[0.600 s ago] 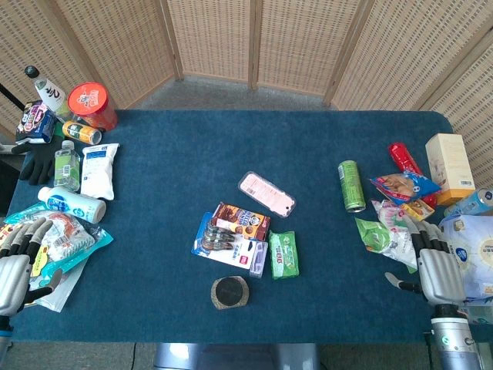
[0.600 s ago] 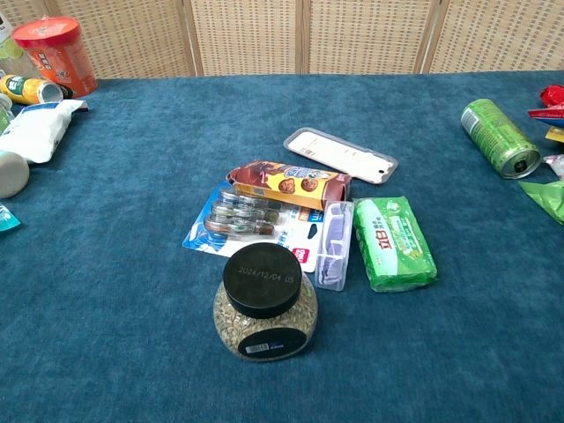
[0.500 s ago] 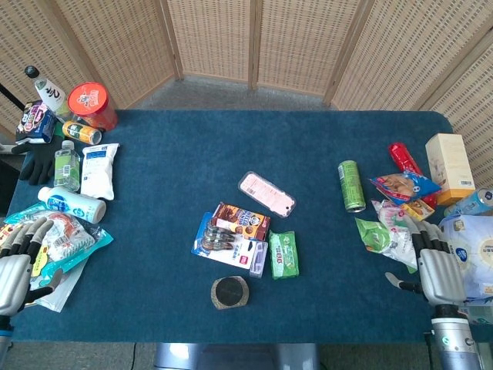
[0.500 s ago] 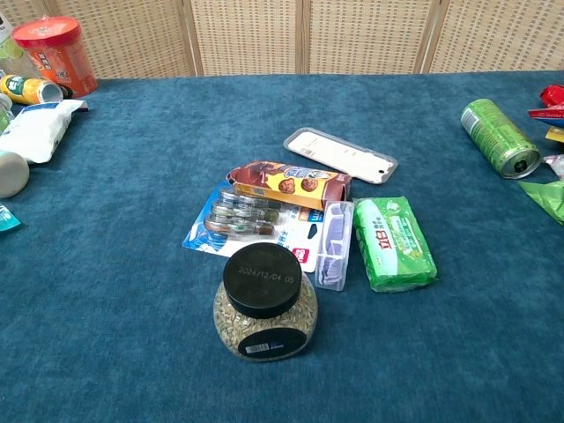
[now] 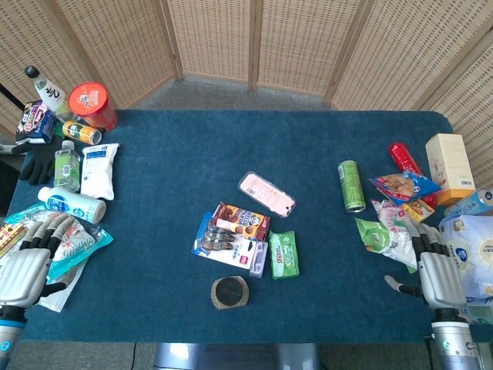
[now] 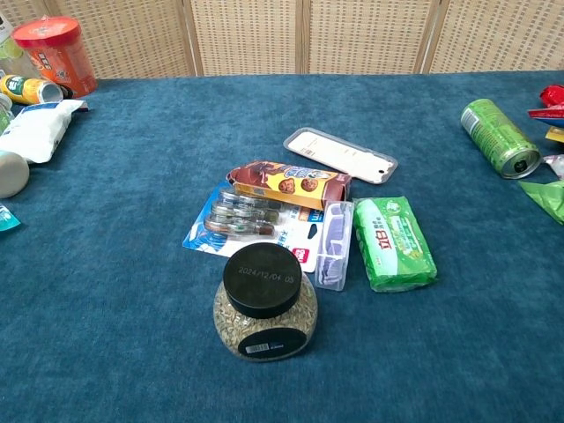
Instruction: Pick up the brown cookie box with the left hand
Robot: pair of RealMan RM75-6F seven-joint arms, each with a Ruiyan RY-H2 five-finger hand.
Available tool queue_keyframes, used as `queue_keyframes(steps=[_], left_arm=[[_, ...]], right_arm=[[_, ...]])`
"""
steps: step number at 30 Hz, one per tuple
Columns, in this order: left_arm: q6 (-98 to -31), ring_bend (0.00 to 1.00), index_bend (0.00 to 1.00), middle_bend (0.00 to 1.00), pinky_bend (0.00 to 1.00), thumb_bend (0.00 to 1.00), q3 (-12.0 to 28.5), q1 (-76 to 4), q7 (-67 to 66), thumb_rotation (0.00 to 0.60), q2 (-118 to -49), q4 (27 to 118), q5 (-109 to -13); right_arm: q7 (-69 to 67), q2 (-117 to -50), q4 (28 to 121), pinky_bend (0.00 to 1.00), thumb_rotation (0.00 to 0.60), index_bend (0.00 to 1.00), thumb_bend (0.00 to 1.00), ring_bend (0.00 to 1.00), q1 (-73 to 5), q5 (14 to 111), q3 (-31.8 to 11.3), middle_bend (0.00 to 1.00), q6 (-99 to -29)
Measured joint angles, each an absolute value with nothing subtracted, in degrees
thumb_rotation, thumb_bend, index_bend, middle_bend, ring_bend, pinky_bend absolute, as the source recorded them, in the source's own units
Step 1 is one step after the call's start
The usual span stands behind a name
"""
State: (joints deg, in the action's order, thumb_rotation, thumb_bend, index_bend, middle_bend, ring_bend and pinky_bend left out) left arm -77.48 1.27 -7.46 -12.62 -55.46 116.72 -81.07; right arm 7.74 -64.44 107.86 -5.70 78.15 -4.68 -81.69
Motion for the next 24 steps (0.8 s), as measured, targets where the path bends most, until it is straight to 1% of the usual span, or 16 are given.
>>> queue_keyframes(steps=[5, 9, 16, 24], left_arm=[[-71.8, 0.0, 0.01, 0.0, 0.0, 0.42, 3.2, -12.4, -15.8, 0.6, -57.0, 117.2, -79.1], [-66.8, 0.0, 0.0, 0.0, 0.0, 0.42, 5.2, -17.3, -18.6, 0.6, -60.3, 116.8, -75.7], [-59.4, 0.0, 0.0, 0.0, 0.0, 0.42, 8.7, -26.8, -25.0, 0.6, -70.3, 113.2, -67.0], [-56.6, 0.0, 0.0, 0.0, 0.0, 0.42, 10.7, -35.1, -31.9, 0.6, -82.7, 106.5, -59.4]], right_arm=[[7.0, -63.8, 108.0, 0.0, 0.6, 0.0, 0.1, 0.0, -5.4, 78.8, -4.3, 0.0, -81.7], [6.3, -63.7, 107.8, 0.0, 0.599, 0.0, 0.1, 0.0, -5.3, 79.3, -4.0, 0.0, -81.6], [4.6, -63.0, 106.5, 0.0, 0.6, 0.0, 0.1, 0.0, -4.5, 79.9, -3.3, 0.0, -81.9], [1.3, -62.1, 105.1, 0.0, 0.6, 0.0, 0.1, 0.0, -3.1, 80.0, -2.8, 0.0, -82.7]])
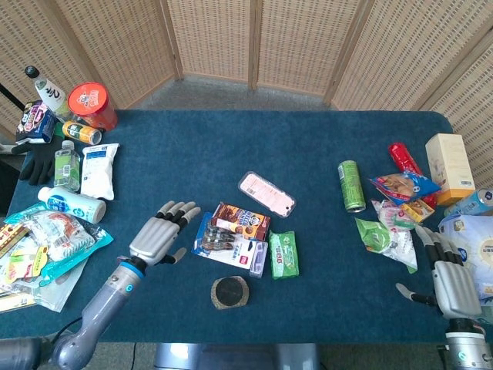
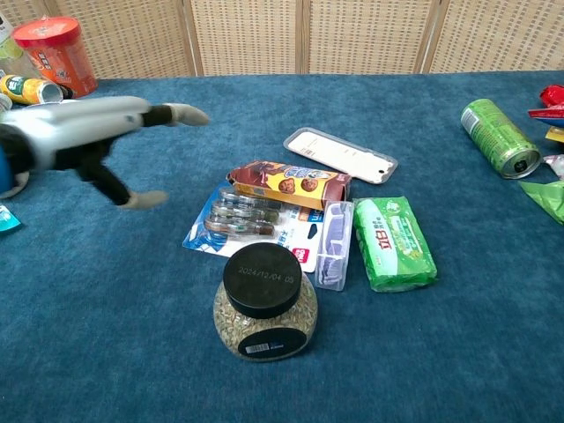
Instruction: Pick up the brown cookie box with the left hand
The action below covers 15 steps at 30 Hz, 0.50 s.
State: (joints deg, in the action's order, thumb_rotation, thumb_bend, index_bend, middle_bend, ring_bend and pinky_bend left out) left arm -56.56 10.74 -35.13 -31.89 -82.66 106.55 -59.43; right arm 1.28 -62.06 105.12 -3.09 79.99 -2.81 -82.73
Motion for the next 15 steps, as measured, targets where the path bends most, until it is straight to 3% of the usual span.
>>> queue_keyframes(steps=[15], left_arm=[[-52.5, 0.0, 0.0, 0.0, 0.0, 0.41, 14.8, -47.8, -33.4, 0.6, -100.7, 88.1, -51.7]], right_arm=[[-3.9, -60.6, 104.2, 0.0, 0.6, 0.0, 0.1, 0.0, -0.7, 81.2, -2.0, 0.0, -84.6]])
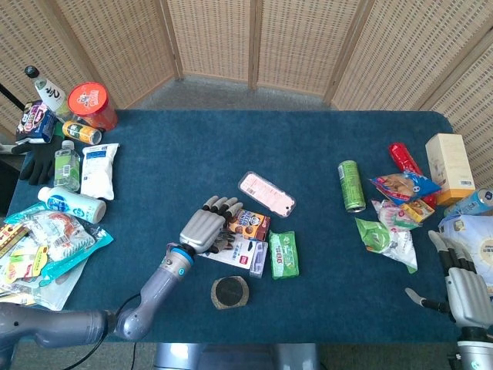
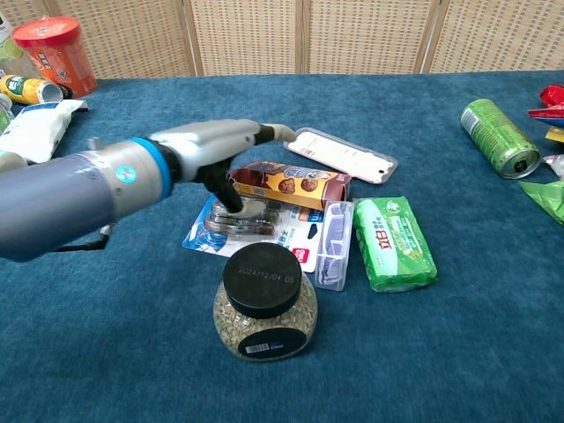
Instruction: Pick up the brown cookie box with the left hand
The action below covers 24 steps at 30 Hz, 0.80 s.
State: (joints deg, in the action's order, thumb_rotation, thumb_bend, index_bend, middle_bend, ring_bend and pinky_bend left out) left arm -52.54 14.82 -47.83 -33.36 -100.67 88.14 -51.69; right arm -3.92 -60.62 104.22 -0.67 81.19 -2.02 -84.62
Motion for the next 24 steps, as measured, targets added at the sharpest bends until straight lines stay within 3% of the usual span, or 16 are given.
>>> queue_keyframes(steps=[3, 7, 11, 14, 15, 19, 22, 24], left_arm=[[-51.5, 0.0, 0.01, 0.0, 0.0, 0.41, 15.2, -49.7, -32.9, 0.6, -102.6, 85.6, -51.1], [-51.3, 0.01, 0.09, 0.03, 0.0, 0.41, 15.2, -51.8, -33.4, 0.6, -104.8, 82.3, -50.8], [-51.9, 0.07, 0.15, 0.05, 0.0, 0.41, 14.8, -53.3, -35.1, 0.6, -106.9, 78.6, -51.0], [-52.3, 0.16, 0.18, 0.09, 0.0, 0.42, 14.6, -54.5, -36.1, 0.6, -109.1, 75.4, -51.2], [-52.5, 0.23, 0.21, 0.13, 0.03, 0.43, 14.6, -54.8, -36.1, 0.6, -109.8, 74.5, -51.3], [-54.2, 0.49, 0.35, 0.34, 0.32, 0.48, 14.6, -55.5, -35.5, 0.6, -111.9, 71.8, -53.1], [-56.0, 0.56, 0.41, 0.43, 0.41, 0.5, 14.7, -55.2, -33.4, 0.6, -112.5, 71.1, -55.3], [-57.3, 0.57, 0.42, 0.43, 0.43, 0.5, 14.7, -54.7, -31.6, 0.6, -112.4, 71.0, -56.9]], right_arm=[[-5.1, -60.2, 104.1, 0.0, 0.599, 0.0, 0.1, 0.0, 0.0, 81.4, -1.9, 0.0, -85.4], [-7.2, -59.7, 104.1, 0.0, 0.6, 0.0, 0.1, 0.0, 0.7, 82.1, -1.6, 0.0, -86.0], [-8.5, -59.6, 103.9, 0.0, 0.6, 0.0, 0.1, 0.0, 2.3, 82.5, -1.4, 0.0, -88.2], [-9.6, -59.6, 103.6, 0.0, 0.6, 0.0, 0.1, 0.0, 3.8, 82.5, -1.2, 0.0, -89.9], [-9.6, -59.5, 103.5, 0.0, 0.6, 0.0, 0.1, 0.0, 4.2, 82.4, -1.1, 0.0, -90.2], [-9.9, -59.2, 103.8, 0.0, 0.6, 0.0, 0.1, 0.0, 5.0, 83.0, -0.9, 0.0, -91.0], [-9.8, -58.8, 104.3, 0.0, 0.6, 0.0, 0.1, 0.0, 5.1, 83.5, -0.9, 0.0, -91.3], [-9.5, -58.8, 104.5, 0.0, 0.6, 0.0, 0.1, 0.0, 5.1, 83.8, -1.1, 0.0, -91.4]])
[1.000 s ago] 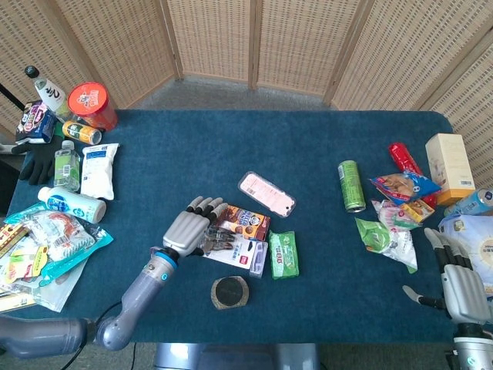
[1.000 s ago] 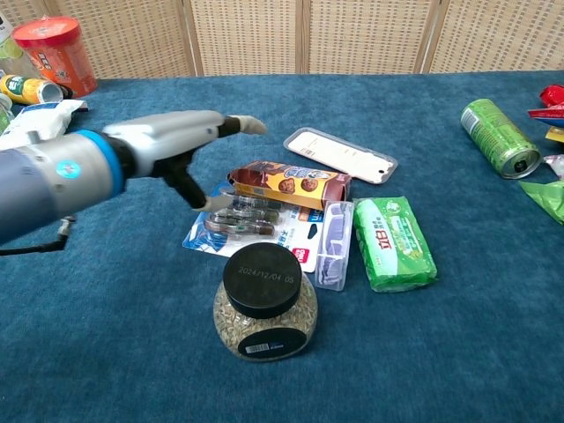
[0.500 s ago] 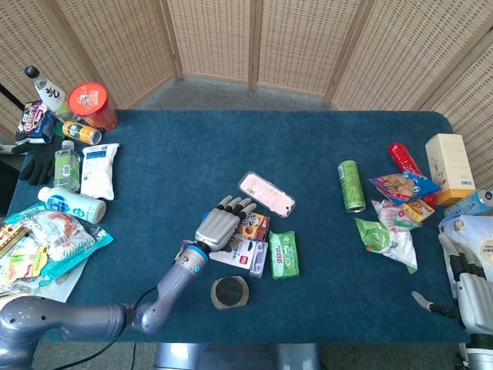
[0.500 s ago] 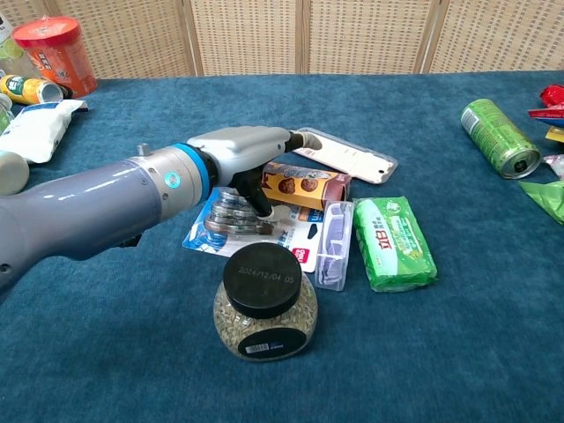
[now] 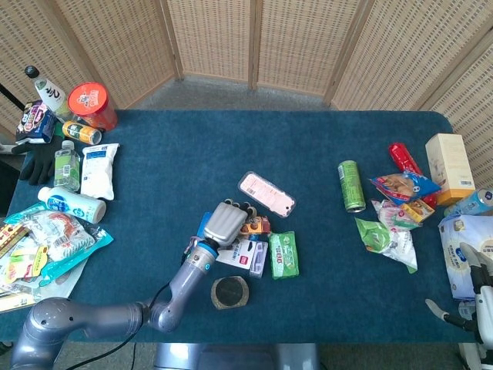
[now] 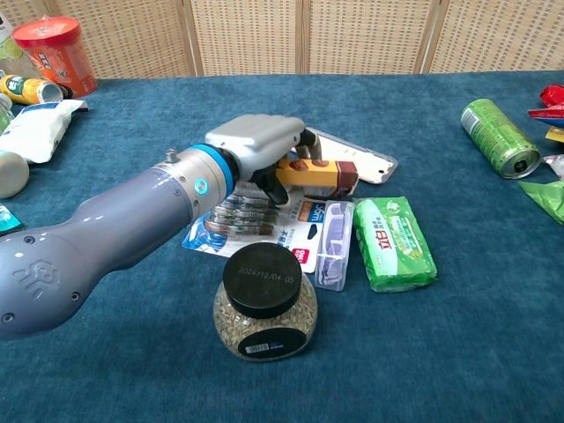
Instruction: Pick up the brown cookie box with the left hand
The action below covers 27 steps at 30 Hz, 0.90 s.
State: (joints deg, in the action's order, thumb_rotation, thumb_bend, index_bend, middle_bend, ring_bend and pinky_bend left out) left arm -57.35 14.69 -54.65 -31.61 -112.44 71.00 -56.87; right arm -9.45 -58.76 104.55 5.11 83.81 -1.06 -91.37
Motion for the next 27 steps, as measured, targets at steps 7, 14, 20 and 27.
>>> queue_keyframes(steps=[7, 14, 20, 27], left_arm=[[-62.6, 0.57, 0.42, 0.43, 0.43, 0.47, 13.9, -50.0, -26.2, 0.6, -107.6, 76.2, -61.4], [-69.8, 0.57, 0.42, 0.43, 0.42, 0.46, 11.8, -42.6, -22.0, 0.6, -97.3, 89.4, -65.3], [-76.9, 0.56, 0.42, 0.43, 0.41, 0.45, 9.6, -35.4, -18.9, 0.6, -87.1, 100.9, -69.9], [-81.6, 0.56, 0.42, 0.43, 0.39, 0.45, 7.6, -30.2, -17.2, 0.6, -80.9, 107.4, -74.5]], right_arm=[[-8.5, -59.3, 105.1, 0.0, 0.6, 0.0, 0.1, 0.0, 4.0, 84.1, -1.5, 0.0, -89.6], [-7.2, -60.5, 105.1, 0.0, 0.6, 0.0, 0.1, 0.0, 1.9, 84.0, -2.2, 0.0, -86.6], [-5.8, -61.4, 105.3, 0.0, 0.6, 0.0, 0.1, 0.0, 0.5, 84.0, -2.5, 0.0, -84.7], [-5.7, -62.0, 105.2, 0.0, 0.6, 0.0, 0.1, 0.0, 0.1, 84.0, -2.5, 0.0, -84.2]])
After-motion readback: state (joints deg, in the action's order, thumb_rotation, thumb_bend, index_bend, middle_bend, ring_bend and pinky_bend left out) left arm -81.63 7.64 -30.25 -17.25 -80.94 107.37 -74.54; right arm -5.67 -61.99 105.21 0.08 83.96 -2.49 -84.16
